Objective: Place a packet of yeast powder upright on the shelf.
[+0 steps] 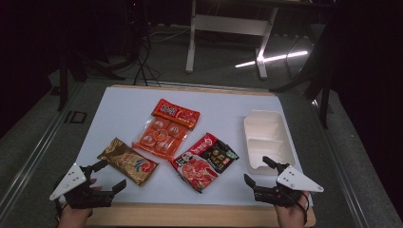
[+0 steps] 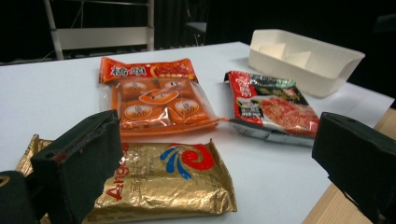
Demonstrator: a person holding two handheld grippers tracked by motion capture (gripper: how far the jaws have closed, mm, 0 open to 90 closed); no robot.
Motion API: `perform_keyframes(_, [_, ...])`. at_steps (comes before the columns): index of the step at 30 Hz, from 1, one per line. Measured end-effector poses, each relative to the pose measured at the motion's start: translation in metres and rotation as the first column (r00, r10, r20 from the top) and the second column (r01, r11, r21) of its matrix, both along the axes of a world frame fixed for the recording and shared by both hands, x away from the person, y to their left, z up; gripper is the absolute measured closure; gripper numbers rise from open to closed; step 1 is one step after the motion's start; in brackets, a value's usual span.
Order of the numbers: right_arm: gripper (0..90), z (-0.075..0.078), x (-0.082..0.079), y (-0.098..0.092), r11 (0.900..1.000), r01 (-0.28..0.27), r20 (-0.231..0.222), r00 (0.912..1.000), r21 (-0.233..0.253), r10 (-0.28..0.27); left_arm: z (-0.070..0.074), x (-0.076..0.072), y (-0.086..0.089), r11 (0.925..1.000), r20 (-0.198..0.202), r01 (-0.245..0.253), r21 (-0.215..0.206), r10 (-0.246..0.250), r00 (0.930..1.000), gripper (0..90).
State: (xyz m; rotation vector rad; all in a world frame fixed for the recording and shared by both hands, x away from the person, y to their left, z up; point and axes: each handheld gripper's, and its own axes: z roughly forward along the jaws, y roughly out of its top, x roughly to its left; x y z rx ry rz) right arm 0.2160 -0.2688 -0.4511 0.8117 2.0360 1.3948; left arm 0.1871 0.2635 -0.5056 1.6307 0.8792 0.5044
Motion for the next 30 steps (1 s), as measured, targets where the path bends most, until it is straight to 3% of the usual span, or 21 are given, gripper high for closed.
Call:
perform_keyframes(9, [16.7, 0.002, -0.001, -0.001, 1.000, -0.005, 0.020, 0.9998, 0.010, 0.005, 0.002, -0.001, -0.008, 0.9983, 0.018, 0.010, 0.057, -0.011, 0.9998, 2.1])
perform_keyframes(14, [16.0, 0.001, 0.001, -0.001, 1.000, 0.009, 0.034, 0.9994, -0.009, -0.009, 0.005, -0.003, -0.009, 0.9992, 0.036, 0.027, 0.031, -0.028, 0.9990, 2.1])
perform_keyframes(22, [14.4, 0.003, -0.003, 0.002, 1.000, 0.013, -0.009, 0.9999, -0.011, -0.013, 0.006, -0.004, -0.010, 0.9969, -0.031, 0.078, 0.010, -0.077, 0.9965, 2.1])
perform_keyframes(30, [13.9, 0.005, -0.005, 0.005, 0.999, 0.016, 0.030, 0.9994, -0.030, -0.015, 0.008, -0.003, -0.011, 0.9933, -0.078, 0.115, 0.003, -0.115, 0.9903, 2.1])
